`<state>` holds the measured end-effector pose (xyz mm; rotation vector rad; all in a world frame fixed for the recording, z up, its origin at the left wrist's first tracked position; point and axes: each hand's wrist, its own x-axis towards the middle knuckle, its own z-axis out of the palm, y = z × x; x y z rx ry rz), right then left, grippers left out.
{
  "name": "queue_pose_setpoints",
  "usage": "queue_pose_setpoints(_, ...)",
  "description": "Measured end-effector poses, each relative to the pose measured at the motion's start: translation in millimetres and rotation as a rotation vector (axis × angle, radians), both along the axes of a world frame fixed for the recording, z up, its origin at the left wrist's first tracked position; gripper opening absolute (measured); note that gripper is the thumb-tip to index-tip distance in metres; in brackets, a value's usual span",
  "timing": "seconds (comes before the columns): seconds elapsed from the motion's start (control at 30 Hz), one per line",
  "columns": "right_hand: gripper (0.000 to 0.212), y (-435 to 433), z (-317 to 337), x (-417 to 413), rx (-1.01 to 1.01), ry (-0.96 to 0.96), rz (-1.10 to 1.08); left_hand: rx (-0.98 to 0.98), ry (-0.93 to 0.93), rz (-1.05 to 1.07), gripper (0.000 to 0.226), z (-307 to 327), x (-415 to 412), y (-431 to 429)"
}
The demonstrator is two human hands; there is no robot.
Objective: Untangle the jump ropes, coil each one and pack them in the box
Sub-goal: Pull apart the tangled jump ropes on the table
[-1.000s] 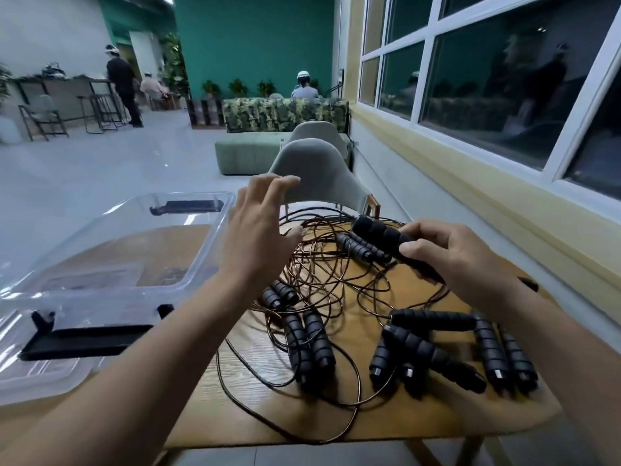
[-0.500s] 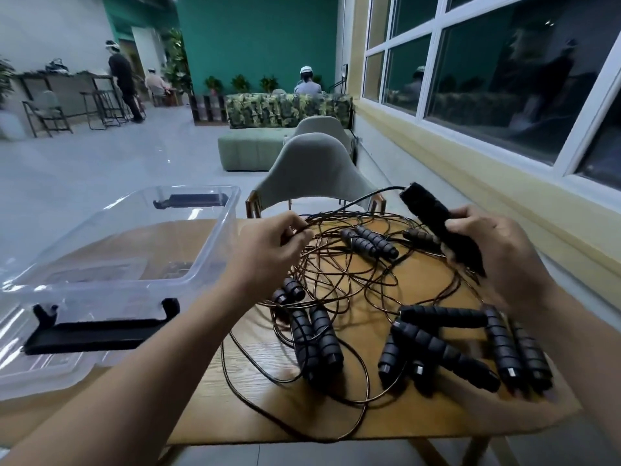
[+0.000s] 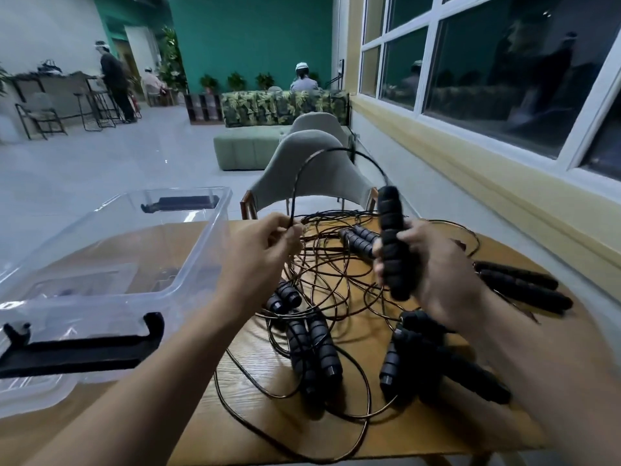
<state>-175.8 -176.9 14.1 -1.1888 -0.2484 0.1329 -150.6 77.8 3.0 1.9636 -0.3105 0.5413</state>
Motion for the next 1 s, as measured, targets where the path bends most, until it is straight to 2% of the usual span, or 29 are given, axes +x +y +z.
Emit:
queue_pose_setpoints(0.1, 0.039, 33, -5, 1, -0.047, 0.007, 0.121, -0.182, 0.002, -0.069, 0.015, 18, -10, -12)
queue_pose_setpoints(0.27, 0.024, 73, -2, 19, -0.249, -0.073, -0.092, -0.461, 0.065, -0.179, 0.017, 46, -11, -22)
queue_pose_setpoints(0.43, 0.016, 91, 2, 31, -0.209, -0.098, -0.106, -0.494, 0.098, -0.194, 0.021, 63, -4, -30)
queue_pose_setpoints(0.53, 0.018, 97, 5, 35, -0.184, -0.121, -0.126, -0.493, 0.097, -0.206, 0.022, 65, 2, -35)
queue_pose_setpoints(0.67, 0.017, 84, 7, 33, -0.177, -0.096, -0.190, -0.354, 0.035, -0.221, 0.025, 46, 10, -28)
queue_pose_setpoints(0.87, 0.020, 54, 17, 18, -0.077, -0.085, -0.109, -0.066, 0.144, -0.319, 0.026, 4, 5, -17)
queue_pose_setpoints(1.0, 0.020, 34, 35, 15, 0.072, -0.061, -0.064, 0.142, 0.130, -0.294, 0.013, -10, 9, -16)
